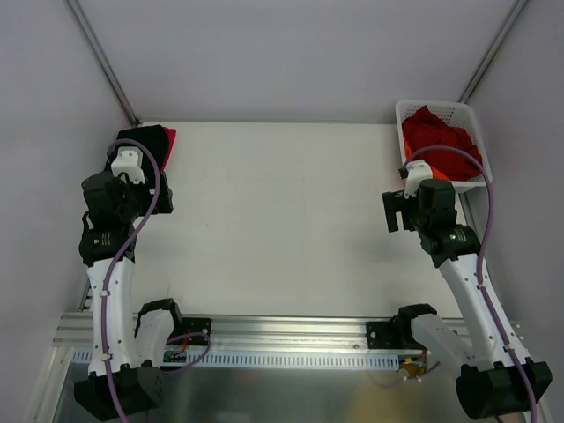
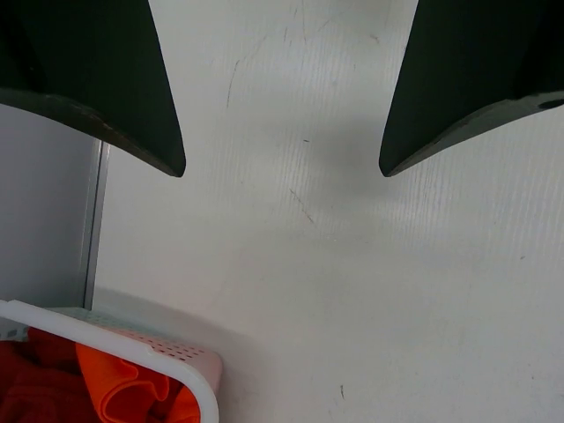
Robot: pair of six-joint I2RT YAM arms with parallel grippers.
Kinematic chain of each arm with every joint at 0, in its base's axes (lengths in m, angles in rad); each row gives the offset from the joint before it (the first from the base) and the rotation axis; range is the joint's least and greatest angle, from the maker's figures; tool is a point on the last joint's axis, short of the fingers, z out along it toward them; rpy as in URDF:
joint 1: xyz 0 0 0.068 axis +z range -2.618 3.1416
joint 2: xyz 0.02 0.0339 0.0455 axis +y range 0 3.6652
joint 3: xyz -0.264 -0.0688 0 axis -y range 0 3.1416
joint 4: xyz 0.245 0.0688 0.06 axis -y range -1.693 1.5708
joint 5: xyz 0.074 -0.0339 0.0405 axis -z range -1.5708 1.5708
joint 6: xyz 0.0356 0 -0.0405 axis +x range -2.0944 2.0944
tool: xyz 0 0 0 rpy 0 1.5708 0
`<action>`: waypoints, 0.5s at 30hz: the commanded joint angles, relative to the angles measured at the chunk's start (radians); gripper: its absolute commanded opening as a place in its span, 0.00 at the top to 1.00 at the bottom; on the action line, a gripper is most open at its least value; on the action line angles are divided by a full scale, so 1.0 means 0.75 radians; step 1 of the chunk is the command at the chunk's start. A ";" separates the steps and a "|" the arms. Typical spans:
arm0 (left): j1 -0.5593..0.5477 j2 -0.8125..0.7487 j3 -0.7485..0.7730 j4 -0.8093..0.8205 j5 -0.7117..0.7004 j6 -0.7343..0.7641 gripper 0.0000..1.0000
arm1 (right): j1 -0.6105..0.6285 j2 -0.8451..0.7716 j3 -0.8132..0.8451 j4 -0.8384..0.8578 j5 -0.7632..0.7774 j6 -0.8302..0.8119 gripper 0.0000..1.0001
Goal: Fold and stack the t-shirts
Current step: Grab the tshirt from the pile
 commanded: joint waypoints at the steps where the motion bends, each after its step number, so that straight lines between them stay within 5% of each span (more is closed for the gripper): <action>1: 0.015 -0.016 0.002 0.005 0.047 -0.006 0.01 | 0.018 -0.001 0.021 0.009 0.014 0.001 0.03; 15: 0.015 -0.022 -0.022 -0.001 0.109 -0.008 0.01 | 0.026 0.044 0.062 0.032 0.239 -0.021 0.05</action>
